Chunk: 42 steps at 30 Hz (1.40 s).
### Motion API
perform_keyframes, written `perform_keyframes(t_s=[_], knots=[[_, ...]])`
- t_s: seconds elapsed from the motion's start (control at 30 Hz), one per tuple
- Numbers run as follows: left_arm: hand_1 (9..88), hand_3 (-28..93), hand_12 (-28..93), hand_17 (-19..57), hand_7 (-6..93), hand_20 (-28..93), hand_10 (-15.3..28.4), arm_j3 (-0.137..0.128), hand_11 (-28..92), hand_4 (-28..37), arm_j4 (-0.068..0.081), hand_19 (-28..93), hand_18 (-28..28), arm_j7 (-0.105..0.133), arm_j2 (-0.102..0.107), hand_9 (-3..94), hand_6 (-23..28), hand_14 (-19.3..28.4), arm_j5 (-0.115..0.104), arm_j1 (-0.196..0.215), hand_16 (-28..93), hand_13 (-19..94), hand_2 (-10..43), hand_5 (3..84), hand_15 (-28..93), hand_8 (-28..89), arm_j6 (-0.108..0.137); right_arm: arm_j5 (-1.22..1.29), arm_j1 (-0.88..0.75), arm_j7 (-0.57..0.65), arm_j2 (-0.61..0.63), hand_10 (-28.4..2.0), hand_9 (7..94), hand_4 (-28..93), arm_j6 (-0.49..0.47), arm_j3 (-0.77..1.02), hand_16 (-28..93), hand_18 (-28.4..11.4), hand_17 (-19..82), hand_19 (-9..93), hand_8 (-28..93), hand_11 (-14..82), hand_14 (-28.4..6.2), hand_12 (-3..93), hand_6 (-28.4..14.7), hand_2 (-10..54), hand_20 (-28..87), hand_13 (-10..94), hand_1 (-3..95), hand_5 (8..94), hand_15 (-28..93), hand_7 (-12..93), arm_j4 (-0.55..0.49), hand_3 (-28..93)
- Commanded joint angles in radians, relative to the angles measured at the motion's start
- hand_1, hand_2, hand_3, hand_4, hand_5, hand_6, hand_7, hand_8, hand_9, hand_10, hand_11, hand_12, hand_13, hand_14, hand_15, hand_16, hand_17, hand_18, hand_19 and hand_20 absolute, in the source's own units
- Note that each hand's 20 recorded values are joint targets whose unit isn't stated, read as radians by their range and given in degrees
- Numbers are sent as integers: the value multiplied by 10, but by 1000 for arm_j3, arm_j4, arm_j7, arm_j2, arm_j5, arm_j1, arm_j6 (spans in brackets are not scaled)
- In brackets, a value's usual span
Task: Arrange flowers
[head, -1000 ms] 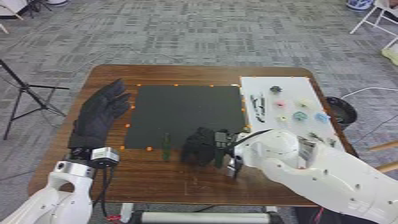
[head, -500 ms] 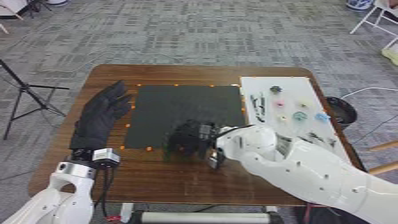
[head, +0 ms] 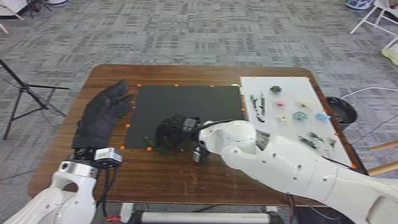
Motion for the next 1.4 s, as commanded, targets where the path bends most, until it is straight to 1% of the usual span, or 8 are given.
perform_keyframes(t_s=[0.03, 0.23, 0.47, 0.67, 0.73, 0.97, 1.1, 1.4], knots=[[251, 677, 195, -101, 177, 133, 109, -2, 188, -266, -3, 371, 194, 10, -5, 229, 34, 132, -10, 6, 61, 179, -47, 311, 269, -76, -7, 29, 10, 53, 18, -129, 456, -253, 39, 24, 412, -197, 165, 738, -144, 528, -140, 636, 11, -7, 508, 434, 379, 524, 842, 242, -22, 894], [251, 677, 194, -101, 177, 133, 110, -20, 189, -266, -10, 371, 194, 9, -12, 229, 34, 132, -9, 31, 61, 180, -47, 311, 269, -76, 1, 11, -5, 45, 158, -129, 458, -250, -4, 51, 388, -196, 166, 739, -142, 530, -141, 638, 5, -13, 509, 434, 373, 519, 852, 239, -94, 896], [250, 678, 194, -100, 177, 132, 111, -28, 187, -266, -14, 370, 193, 8, -11, 229, 34, 132, -9, 41, 61, 180, -48, 312, 269, -76, 3, 41, -43, -79, 305, -128, 461, -246, -88, 76, 439, -196, 164, 736, -143, 524, -138, 638, 14, -19, 509, 432, 394, 540, 828, 248, -180, 921], [250, 678, 195, -100, 177, 133, 109, -33, 188, -267, -18, 371, 193, 9, -7, 229, 34, 132, -9, 48, 61, 180, -47, 312, 269, -77, 5, 33, -43, -194, 358, -125, 466, -249, -166, 39, 457, -195, 159, 720, -153, 522, -134, 634, 25, -11, 500, 433, 404, 564, 814, 292, -232, 926], [250, 677, 195, -100, 177, 133, 110, -33, 188, -267, -17, 371, 193, 10, -6, 229, 34, 133, -9, 48, 61, 180, -46, 312, 269, -77, 1, 43, -37, -206, 363, -125, 466, -251, -176, 18, 459, -194, 158, 719, -158, 522, -133, 636, 27, -9, 499, 434, 406, 569, 812, 299, -243, 925], [250, 677, 194, -101, 177, 133, 110, -26, 189, -267, -14, 371, 194, 7, -5, 229, 34, 133, -8, 38, 61, 179, -46, 312, 270, -77, -3, 53, -38, -283, 341, -123, 468, -250, -235, -3, 468, -193, 158, 717, -45, 521, -131, 631, 14, 0, 497, 436, 410, 574, 807, 359, -246, 923], [250, 677, 194, -101, 178, 133, 110, -21, 189, -266, -11, 371, 194, 4, -5, 229, 34, 133, -7, 31, 61, 179, -46, 312, 270, -77, -6, 65, -44, -295, 313, -122, 469, -250, -249, 3, 467, -192, 159, 717, -39, 522, -132, 631, 13, 3, 497, 437, 411, 574, 806, 359, -232, 923], [249, 680, 194, -101, 178, 132, 110, -11, 189, -267, -4, 370, 194, 0, -6, 229, 34, 133, -7, 14, 61, 179, -48, 312, 270, -77, -9, 88, -26, -242, 230, -122, 469, -252, -205, 12, 466, -192, 160, 719, -80, 521, -132, 629, 20, 8, 496, 437, 411, 560, 806, 335, -156, 921]])
